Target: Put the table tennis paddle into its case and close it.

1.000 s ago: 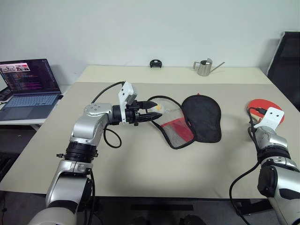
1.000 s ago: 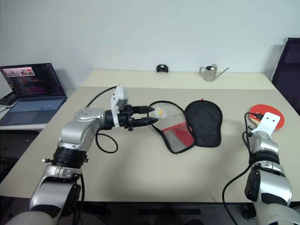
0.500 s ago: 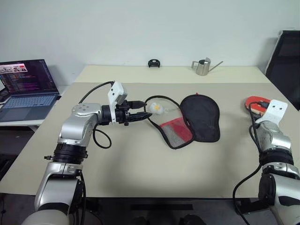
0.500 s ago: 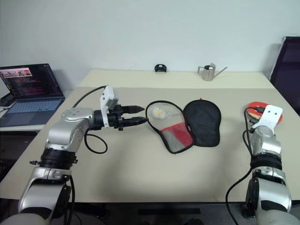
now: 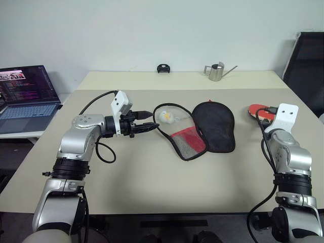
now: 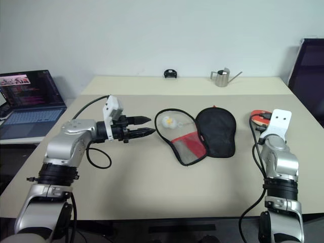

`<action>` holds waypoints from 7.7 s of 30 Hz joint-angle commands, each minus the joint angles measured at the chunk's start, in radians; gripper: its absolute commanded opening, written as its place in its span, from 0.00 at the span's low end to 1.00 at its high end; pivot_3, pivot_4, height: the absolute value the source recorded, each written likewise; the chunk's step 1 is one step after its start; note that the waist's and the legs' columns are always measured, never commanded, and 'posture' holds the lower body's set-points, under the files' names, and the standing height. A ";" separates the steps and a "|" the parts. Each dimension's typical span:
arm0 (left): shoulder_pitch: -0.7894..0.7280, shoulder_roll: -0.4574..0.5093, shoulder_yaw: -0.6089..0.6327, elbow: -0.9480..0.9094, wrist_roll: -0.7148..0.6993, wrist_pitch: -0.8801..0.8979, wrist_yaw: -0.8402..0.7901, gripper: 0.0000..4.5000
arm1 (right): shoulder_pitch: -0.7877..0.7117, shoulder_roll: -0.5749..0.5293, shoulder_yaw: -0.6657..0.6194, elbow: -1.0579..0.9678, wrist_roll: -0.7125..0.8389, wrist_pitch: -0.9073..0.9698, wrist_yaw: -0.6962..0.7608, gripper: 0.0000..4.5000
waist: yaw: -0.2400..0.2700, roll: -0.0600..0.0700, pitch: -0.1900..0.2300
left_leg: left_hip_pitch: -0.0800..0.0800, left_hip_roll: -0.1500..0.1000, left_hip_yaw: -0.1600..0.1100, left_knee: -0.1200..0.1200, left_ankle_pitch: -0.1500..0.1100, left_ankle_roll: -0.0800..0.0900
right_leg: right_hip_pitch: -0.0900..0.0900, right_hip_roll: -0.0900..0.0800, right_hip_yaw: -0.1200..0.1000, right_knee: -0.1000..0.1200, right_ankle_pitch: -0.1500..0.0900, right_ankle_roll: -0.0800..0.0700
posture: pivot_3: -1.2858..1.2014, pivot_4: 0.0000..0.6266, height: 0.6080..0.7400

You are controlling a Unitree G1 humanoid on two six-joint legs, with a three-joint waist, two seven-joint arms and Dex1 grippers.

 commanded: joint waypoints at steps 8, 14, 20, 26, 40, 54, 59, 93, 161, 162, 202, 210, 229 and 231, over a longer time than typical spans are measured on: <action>0.021 0.006 0.003 -0.098 -0.021 0.028 -0.026 0.64 | 0.121 -0.028 -0.039 -0.203 0.024 0.202 0.074 0.01 | 0.009 0.000 0.000 | 0.000 0.000 0.000 0.001 -0.002 0.004 | 0.000 0.000 0.000 0.002 0.000 0.000 | 0.52 0.24 1.00; -0.003 -0.008 -0.009 -0.085 -0.016 0.021 -0.038 0.64 | 0.079 -0.018 -0.083 -0.215 0.052 0.216 0.096 0.14 | 0.013 0.000 0.000 | 0.001 -0.001 0.000 0.001 -0.002 0.004 | 0.000 0.000 0.000 0.003 0.000 0.000 | 0.52 0.24 1.00; -0.026 -0.014 -0.028 -0.078 -0.010 0.012 -0.067 0.64 | 0.015 -0.031 -0.074 -0.138 0.040 0.200 0.098 0.59 | 0.012 0.000 0.000 | 0.001 -0.001 0.000 0.001 -0.002 0.004 | -0.001 0.000 0.001 0.004 0.000 0.000 | 0.52 0.24 1.00; -0.051 -0.026 -0.046 -0.066 -0.003 0.000 -0.084 0.64 | -0.077 -0.058 -0.052 0.045 0.013 0.161 0.110 0.73 | 0.012 0.000 0.000 | 0.001 -0.001 0.000 0.001 -0.002 0.004 | -0.001 0.000 0.001 0.004 0.000 0.000 | 0.52 0.24 1.00; -0.073 -0.037 -0.061 -0.049 0.004 -0.021 -0.093 0.64 | -0.347 -0.171 0.036 0.602 -0.049 0.081 0.257 0.73 | 0.008 0.000 0.000 | 0.000 -0.001 0.004 0.001 -0.002 0.004 | -0.003 0.000 0.005 0.005 0.000 0.000 | 0.52 0.24 1.00; -0.052 -0.019 -0.051 -0.057 0.007 -0.024 -0.087 0.64 | -0.405 -0.173 0.058 0.787 -0.073 -0.037 0.257 0.24 | -0.005 -0.001 0.000 | 0.002 -0.001 0.007 0.002 -0.002 0.004 | -0.002 0.000 0.008 0.007 0.000 0.001 | 0.52 0.24 1.00; -0.035 0.007 -0.034 -0.058 0.004 -0.021 -0.076 0.64 | -0.404 -0.164 0.022 0.734 -0.041 -0.027 0.234 0.24 | -0.004 -0.001 0.000 | 0.002 -0.001 0.007 0.002 -0.002 0.004 | -0.002 0.000 0.008 0.007 0.000 0.001 | 0.52 0.24 1.00; 0.013 0.045 0.002 -0.042 0.001 -0.043 -0.038 0.64 | -0.237 0.298 0.024 -0.106 0.100 0.404 0.061 0.24 | -0.009 0.000 0.000 | -0.002 -0.001 0.010 0.001 -0.002 0.004 | -0.013 0.000 0.013 0.013 0.000 0.001 | 0.52 0.24 1.00; 0.025 0.043 0.002 -0.057 -0.004 -0.041 -0.023 0.64 | -0.216 0.274 0.121 0.007 0.003 0.233 0.096 0.31 | -0.012 0.000 0.000 | -0.002 -0.001 0.010 0.001 -0.002 0.004 | -0.014 0.000 0.014 0.013 0.000 0.001 | 0.52 0.24 1.00; 0.025 0.043 0.002 -0.058 -0.004 -0.041 -0.023 0.64 | -0.215 0.276 0.118 0.010 0.007 0.231 0.100 0.31 | -0.012 0.000 0.000 | -0.002 -0.001 0.010 0.001 -0.002 0.004 | -0.014 0.000 0.014 0.014 0.000 0.001 | 0.52 0.24 1.00; 0.053 -0.007 -0.012 0.113 0.162 -0.101 0.258 0.64 | -0.061 -0.029 0.109 -0.507 0.353 0.401 0.605 0.89 | -0.003 -0.001 0.000 | -0.002 -0.001 0.009 0.001 -0.002 0.005 | -0.013 0.000 0.013 0.013 0.000 0.001 | 0.52 0.24 1.00; -0.050 -0.109 -0.046 0.335 0.226 -0.159 0.303 0.64 | 0.000 -0.248 0.081 -0.620 0.516 0.397 0.831 0.89 | 0.016 -0.005 0.002 | -0.002 -0.001 0.008 0.001 -0.002 0.005 | -0.012 0.000 0.011 0.011 0.000 0.001 | 0.52 0.24 1.00; -0.273 -0.344 -0.096 0.720 0.330 -0.358 0.311 0.64 | 0.057 -0.362 0.070 -0.628 0.526 0.331 0.844 0.89 | 0.020 -0.014 0.007 | -0.002 -0.002 0.008 0.002 -0.002 0.005 | -0.010 -0.001 0.010 0.010 0.000 0.001 | 0.52 0.24 1.00; -0.318 -0.363 -0.095 0.711 0.329 -0.385 0.297 0.64 | 0.070 -0.366 0.056 -0.638 0.535 0.335 0.832 0.89 | 0.022 -0.016 0.009 | -0.003 -0.002 0.007 0.002 -0.002 0.005 | -0.010 -0.001 0.009 0.010 0.000 0.001 | 0.52 0.24 1.00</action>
